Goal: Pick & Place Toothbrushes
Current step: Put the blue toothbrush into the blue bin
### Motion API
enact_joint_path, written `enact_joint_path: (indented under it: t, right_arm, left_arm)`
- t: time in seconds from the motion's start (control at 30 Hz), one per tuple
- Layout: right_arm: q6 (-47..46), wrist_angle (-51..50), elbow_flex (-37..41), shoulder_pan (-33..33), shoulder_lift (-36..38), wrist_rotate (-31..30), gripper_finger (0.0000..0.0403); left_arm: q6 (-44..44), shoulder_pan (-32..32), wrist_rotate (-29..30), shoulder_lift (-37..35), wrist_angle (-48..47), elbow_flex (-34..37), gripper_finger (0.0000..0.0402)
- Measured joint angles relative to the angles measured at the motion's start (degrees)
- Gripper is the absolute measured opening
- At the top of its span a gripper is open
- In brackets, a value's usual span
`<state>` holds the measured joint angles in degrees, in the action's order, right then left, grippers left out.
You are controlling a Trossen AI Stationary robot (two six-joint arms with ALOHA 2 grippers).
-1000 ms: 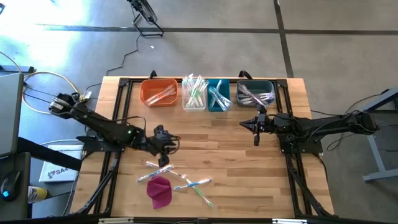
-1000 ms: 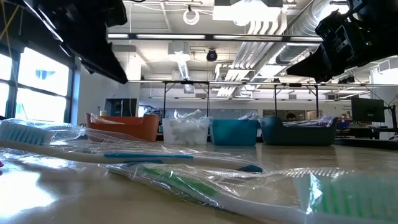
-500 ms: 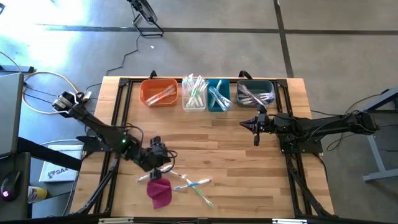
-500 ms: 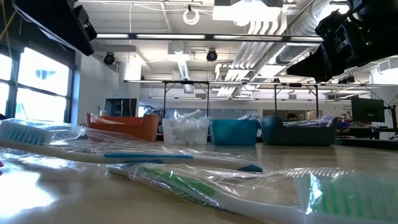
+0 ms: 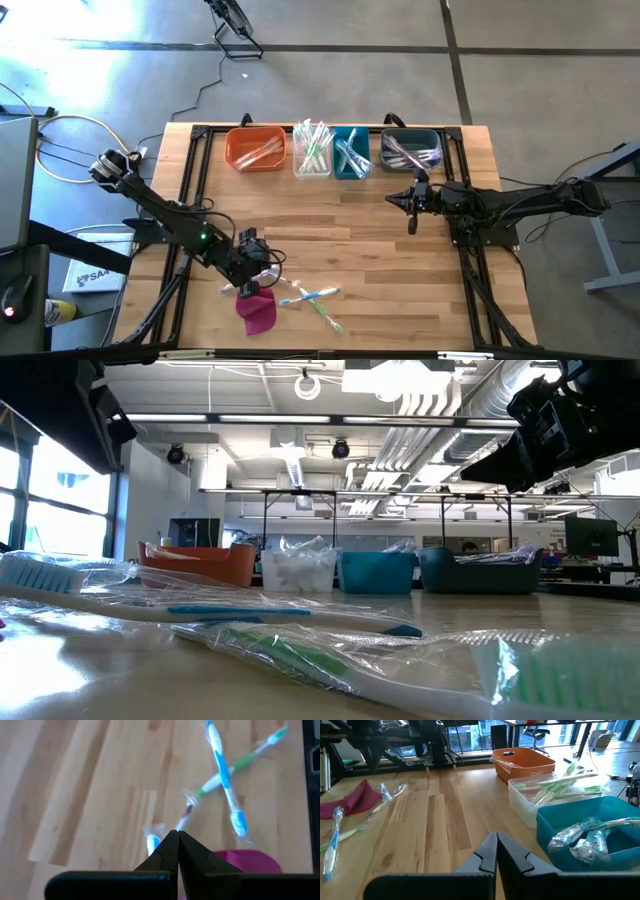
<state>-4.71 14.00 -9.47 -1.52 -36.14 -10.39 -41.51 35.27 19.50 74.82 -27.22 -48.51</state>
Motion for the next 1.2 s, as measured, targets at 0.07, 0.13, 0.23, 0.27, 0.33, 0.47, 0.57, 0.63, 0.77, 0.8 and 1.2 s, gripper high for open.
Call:
enact_joint_path:
  t: [0.07, 0.13, 0.23, 0.27, 0.33, 0.47, 0.57, 0.63, 0.77, 0.8, 1.2]
  right_arm:
    - [0.0, 0.0, 0.0, 0.0, 0.0, 0.0, 0.0004]
    - [0.0, 0.0, 0.0, 0.0, 0.0, 0.0, 0.0004]
    - [0.0, 0.0, 0.0, 0.0, 0.0, 0.0, 0.0004]
    - [0.0, 0.0, 0.0, 0.0, 0.0, 0.0, 0.0004]
    - [0.0, 0.0, 0.0, 0.0, 0.0, 0.0, 0.0004]
    - [0.0, 0.0, 0.0, 0.0, 0.0, 0.0, 0.0004]
    - [0.0, 0.0, 0.0, 0.0, 0.0, 0.0, 0.0004]
    - [0.0, 0.0, 0.0, 0.0, 0.0, 0.0, 0.0004]
    - [0.0, 0.0, 0.0, 0.0, 0.0, 0.0, 0.0004]
    - [0.0, 0.0, 0.0, 0.0, 0.0, 0.0, 0.0004]
    - [0.0, 0.0, 0.0, 0.0, 0.0, 0.0, 0.0004]
  left_arm:
    - [-0.8, 0.0, -1.2, 0.1, 0.0, 0.0, 0.0001]
    - [-0.8, 0.0, -1.9, 0.1, 0.2, 0.0, 0.0001]
    - [-0.8, 0.0, -2.2, 0.1, 0.2, 0.0, 0.0001]
    - [-0.8, 0.0, -2.2, 0.1, 0.2, 0.0, 0.0001]
    - [-1.4, 0.0, -2.2, 0.1, 0.1, 0.0, 0.0006]
    - [-3.9, 0.0, -2.2, 0.1, -0.2, 0.0, 0.0036]
    - [-5.3, 0.0, -2.2, 0.1, -0.4, 0.0, 0.0070]
    - [-5.3, 0.0, -2.2, 0.1, -0.4, 0.0, 0.0090]
    - [-5.7, 0.0, -0.3, 0.1, 0.0, 0.9, 0.0120]
    - [-6.4, 0.0, 0.5, 0.1, 0.0, 1.2, 0.0127]
    - [-10.1, 0.0, 0.4, 0.1, 0.3, 4.7, 0.0168]
